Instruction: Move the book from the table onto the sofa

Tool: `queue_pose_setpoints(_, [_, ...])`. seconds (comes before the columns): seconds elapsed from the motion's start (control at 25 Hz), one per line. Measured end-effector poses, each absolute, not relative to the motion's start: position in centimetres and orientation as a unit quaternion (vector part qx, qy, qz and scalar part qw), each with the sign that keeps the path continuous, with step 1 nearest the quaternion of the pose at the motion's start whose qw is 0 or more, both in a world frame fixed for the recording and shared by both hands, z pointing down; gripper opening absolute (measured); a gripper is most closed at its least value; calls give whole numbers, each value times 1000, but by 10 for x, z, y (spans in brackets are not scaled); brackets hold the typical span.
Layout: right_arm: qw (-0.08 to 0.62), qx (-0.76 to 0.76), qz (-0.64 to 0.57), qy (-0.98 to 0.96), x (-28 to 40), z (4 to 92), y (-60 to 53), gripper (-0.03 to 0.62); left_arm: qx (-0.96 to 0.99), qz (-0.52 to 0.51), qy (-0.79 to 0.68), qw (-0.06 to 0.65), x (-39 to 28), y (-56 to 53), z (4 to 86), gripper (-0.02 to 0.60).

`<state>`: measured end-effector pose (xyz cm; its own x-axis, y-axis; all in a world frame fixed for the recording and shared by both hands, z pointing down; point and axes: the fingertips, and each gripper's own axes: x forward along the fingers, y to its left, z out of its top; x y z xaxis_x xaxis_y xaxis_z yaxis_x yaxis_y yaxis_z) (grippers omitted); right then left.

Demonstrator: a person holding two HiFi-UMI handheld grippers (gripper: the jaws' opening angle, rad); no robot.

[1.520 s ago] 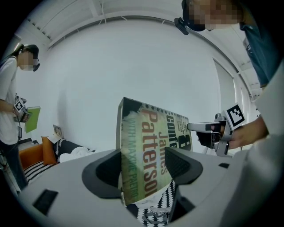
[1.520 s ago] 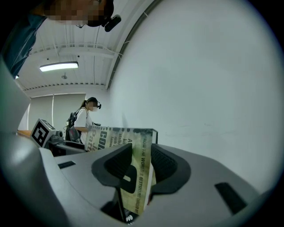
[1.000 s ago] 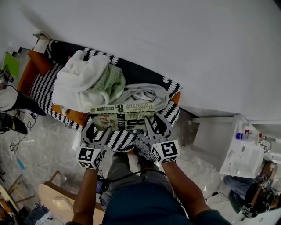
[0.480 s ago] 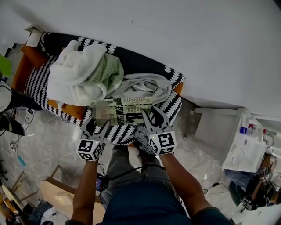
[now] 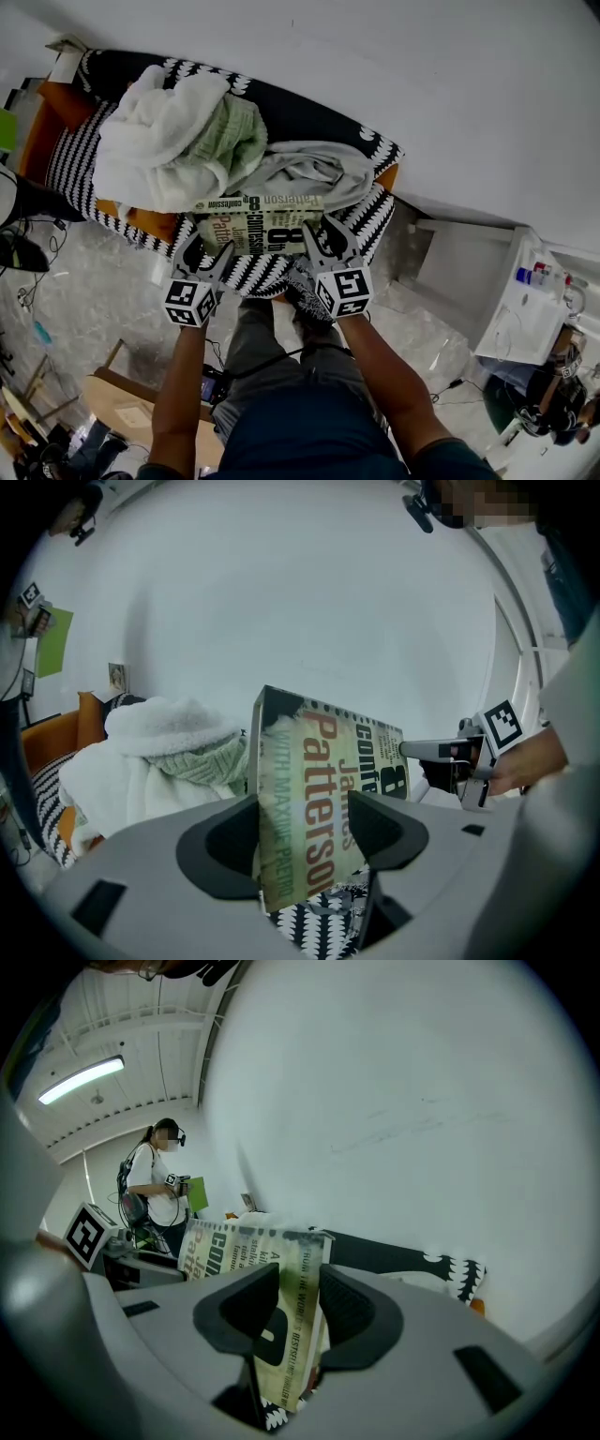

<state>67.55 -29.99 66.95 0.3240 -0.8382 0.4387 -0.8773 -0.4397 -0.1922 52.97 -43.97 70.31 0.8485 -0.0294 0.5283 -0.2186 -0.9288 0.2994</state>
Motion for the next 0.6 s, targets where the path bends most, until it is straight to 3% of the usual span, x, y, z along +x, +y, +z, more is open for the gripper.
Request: queue_pose_setpoints(0.6, [53,799,292,-523,668,731,-308,144,928,307,-63,201,519,-445,762,290])
